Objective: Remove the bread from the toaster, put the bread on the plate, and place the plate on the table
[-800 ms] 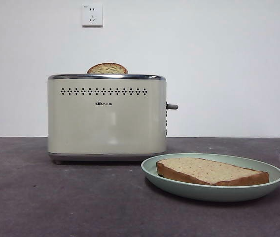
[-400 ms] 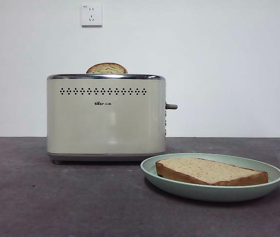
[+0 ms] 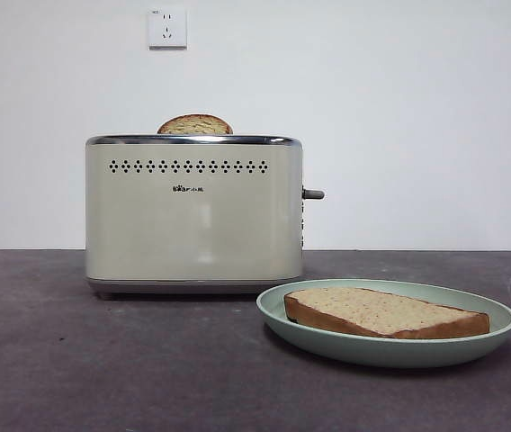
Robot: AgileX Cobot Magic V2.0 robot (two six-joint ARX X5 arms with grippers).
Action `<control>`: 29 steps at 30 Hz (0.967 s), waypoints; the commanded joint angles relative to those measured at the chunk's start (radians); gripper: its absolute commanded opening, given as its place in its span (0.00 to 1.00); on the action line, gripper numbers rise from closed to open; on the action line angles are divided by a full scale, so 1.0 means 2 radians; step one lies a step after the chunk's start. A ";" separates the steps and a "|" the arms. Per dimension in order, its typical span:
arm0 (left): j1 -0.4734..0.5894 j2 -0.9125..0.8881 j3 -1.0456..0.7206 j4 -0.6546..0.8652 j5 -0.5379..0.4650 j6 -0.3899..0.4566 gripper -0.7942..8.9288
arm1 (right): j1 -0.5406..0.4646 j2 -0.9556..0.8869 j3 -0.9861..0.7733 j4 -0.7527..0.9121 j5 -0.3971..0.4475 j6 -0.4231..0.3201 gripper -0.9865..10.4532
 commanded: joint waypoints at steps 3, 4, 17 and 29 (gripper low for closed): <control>0.002 -0.001 -0.006 0.002 -0.001 -0.001 0.08 | 0.001 -0.001 -0.002 0.001 0.002 0.003 0.09; 0.002 -0.001 -0.006 0.002 -0.001 -0.001 0.08 | 0.001 -0.001 -0.002 0.001 0.002 0.003 0.09; 0.002 -0.001 -0.006 0.002 -0.001 -0.001 0.08 | 0.001 -0.001 -0.002 0.001 0.002 0.003 0.09; 0.002 -0.001 -0.006 0.002 -0.001 -0.001 0.08 | 0.001 -0.001 -0.002 0.001 0.003 -0.008 0.09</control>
